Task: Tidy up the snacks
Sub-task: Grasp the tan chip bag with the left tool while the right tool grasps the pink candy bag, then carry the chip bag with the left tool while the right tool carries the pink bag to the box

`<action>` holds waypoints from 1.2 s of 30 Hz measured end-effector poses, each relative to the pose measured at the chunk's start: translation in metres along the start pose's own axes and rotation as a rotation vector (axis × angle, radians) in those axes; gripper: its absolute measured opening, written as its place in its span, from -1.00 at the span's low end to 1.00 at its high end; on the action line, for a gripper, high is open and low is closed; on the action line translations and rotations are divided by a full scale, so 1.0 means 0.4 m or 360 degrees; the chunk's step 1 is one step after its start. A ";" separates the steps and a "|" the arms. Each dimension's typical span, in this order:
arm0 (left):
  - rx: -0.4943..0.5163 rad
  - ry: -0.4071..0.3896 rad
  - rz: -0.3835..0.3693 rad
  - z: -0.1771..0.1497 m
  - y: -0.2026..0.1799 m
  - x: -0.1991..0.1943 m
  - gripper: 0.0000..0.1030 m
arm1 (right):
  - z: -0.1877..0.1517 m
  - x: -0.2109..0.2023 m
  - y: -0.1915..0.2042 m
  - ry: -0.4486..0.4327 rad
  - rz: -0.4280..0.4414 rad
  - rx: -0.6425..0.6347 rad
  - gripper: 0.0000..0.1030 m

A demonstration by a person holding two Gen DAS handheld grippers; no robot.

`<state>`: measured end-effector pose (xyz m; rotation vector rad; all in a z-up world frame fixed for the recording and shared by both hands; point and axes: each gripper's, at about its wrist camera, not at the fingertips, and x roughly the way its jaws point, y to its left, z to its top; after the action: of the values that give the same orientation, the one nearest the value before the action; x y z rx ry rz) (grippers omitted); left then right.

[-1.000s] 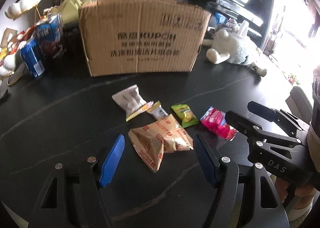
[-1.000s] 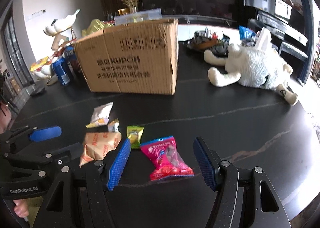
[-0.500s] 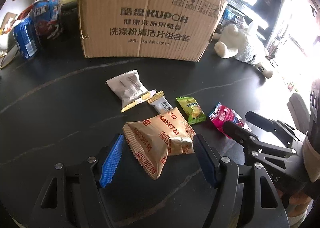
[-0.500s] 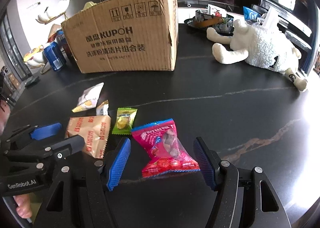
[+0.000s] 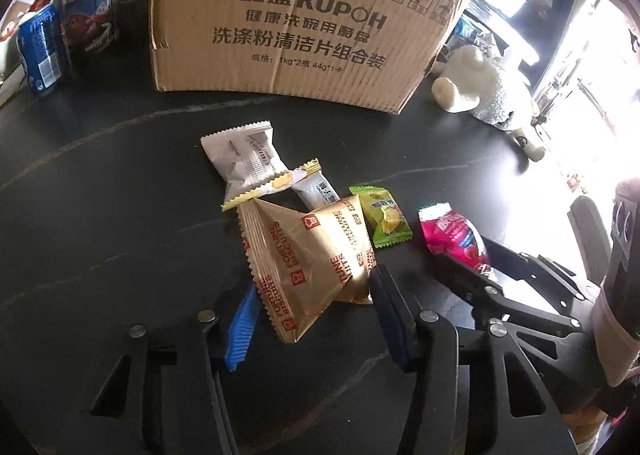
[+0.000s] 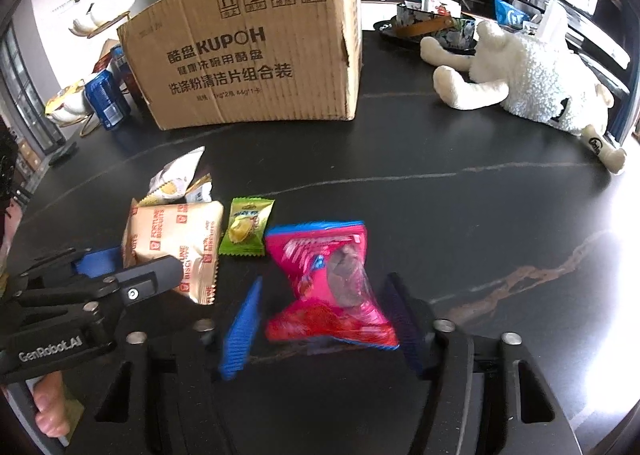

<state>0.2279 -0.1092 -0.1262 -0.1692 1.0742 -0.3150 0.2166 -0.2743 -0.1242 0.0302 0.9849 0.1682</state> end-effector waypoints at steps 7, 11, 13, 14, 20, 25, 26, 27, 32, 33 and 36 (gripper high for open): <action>0.0008 0.0002 -0.0026 -0.005 -0.003 -0.003 -0.18 | -0.002 -0.008 0.007 -0.0020 0.0028 0.0019 -0.02; 0.0041 -0.0014 -0.0006 -0.005 -0.014 -0.011 -0.21 | -0.003 -0.017 0.009 -0.0039 0.0057 0.0042 -0.05; 0.0047 -0.0021 0.0000 -0.004 -0.017 -0.016 -0.22 | -0.002 -0.022 0.009 -0.0052 0.0059 0.0051 -0.05; 0.0047 -0.0023 -0.0001 -0.004 -0.017 -0.018 -0.22 | -0.001 -0.026 0.012 -0.0061 0.0061 0.0051 -0.05; 0.0076 -0.0068 0.0023 -0.002 -0.028 -0.041 -0.23 | 0.001 -0.049 0.020 -0.0103 0.0078 0.0063 -0.08; 0.0088 -0.0114 0.0029 0.000 -0.030 -0.075 -0.23 | 0.009 -0.084 0.030 -0.0169 0.0070 0.0053 -0.08; 0.0093 -0.0126 0.0034 0.001 -0.031 -0.083 -0.23 | 0.011 -0.092 0.033 -0.0180 0.0069 0.0052 -0.08; 0.0095 -0.0140 0.0036 0.002 -0.032 -0.091 -0.23 | 0.013 -0.101 0.037 -0.0195 0.0070 0.0049 -0.09; 0.0105 -0.0201 0.0043 0.006 -0.030 -0.134 -0.23 | 0.022 -0.135 0.052 -0.0245 0.0059 0.0036 -0.09; 0.0106 -0.0209 0.0044 0.006 -0.030 -0.140 -0.23 | 0.024 -0.142 0.055 -0.0255 0.0060 0.0034 -0.08; 0.0113 -0.0240 0.0047 0.009 -0.029 -0.164 -0.23 | 0.031 -0.164 0.065 -0.0285 0.0056 0.0028 -0.08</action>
<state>0.2006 -0.0984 -0.0665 -0.1116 0.9143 -0.3088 0.1880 -0.2582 -0.0604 0.0776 0.8074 0.1862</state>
